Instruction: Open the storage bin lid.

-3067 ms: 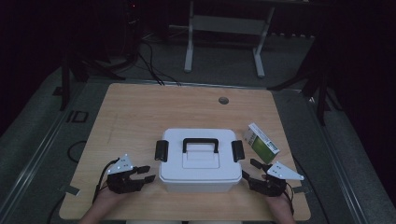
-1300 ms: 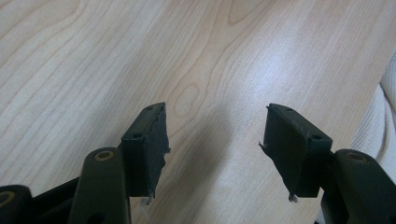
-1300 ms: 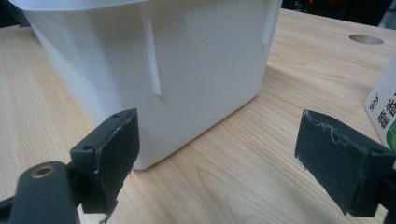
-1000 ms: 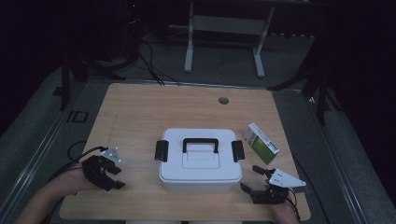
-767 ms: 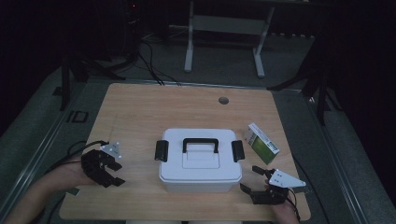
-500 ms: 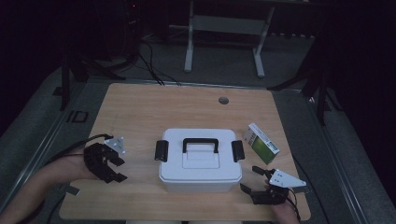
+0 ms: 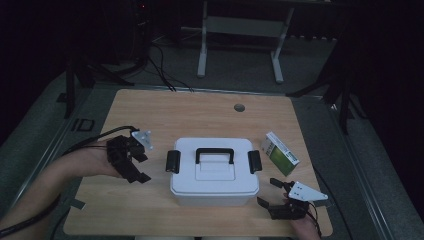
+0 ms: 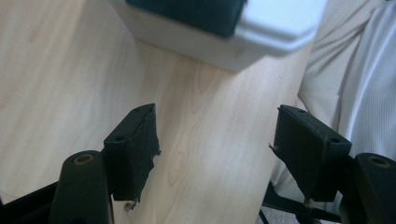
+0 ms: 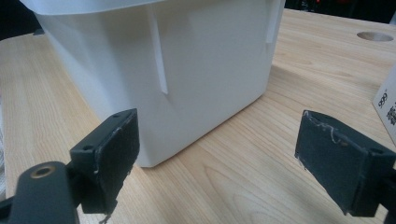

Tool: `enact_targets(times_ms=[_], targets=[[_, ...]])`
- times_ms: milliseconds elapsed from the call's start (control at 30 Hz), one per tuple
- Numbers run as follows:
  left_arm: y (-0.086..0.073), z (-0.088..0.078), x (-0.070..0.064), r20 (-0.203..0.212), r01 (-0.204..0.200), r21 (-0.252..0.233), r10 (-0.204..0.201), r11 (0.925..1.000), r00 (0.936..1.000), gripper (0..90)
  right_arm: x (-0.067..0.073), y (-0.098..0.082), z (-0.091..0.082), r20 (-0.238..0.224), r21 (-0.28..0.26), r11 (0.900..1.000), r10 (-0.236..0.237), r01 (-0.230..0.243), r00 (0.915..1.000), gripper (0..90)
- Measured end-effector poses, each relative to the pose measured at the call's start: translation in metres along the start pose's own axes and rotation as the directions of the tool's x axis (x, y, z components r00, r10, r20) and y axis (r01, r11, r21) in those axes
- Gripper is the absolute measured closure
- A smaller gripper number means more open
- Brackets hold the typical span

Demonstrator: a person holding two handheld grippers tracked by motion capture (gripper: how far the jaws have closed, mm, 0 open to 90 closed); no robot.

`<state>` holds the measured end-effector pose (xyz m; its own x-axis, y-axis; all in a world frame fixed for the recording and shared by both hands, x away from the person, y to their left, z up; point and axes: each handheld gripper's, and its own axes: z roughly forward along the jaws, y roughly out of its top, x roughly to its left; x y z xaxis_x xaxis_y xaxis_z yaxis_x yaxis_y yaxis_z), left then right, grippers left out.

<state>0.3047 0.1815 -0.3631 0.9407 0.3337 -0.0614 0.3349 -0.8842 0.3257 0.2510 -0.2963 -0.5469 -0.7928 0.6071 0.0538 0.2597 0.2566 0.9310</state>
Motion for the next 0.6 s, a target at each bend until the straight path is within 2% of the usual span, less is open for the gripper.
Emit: enact_targets(times_ms=[500,600], targets=[[0.054,0.007,0.002,0.026,-0.076,0.055,0.075,0.9956,0.9969,30.8,0.0,-0.001,0.0,-0.004,0.002,1.0,-0.003,0.003,1.0,13.3],[0.06,0.009,0.003,0.027,-0.086,0.059,0.084,0.9945,0.9961,30.8,0.001,0.0,0.0,-0.006,0.002,1.0,-0.004,0.004,1.0,13.3]])
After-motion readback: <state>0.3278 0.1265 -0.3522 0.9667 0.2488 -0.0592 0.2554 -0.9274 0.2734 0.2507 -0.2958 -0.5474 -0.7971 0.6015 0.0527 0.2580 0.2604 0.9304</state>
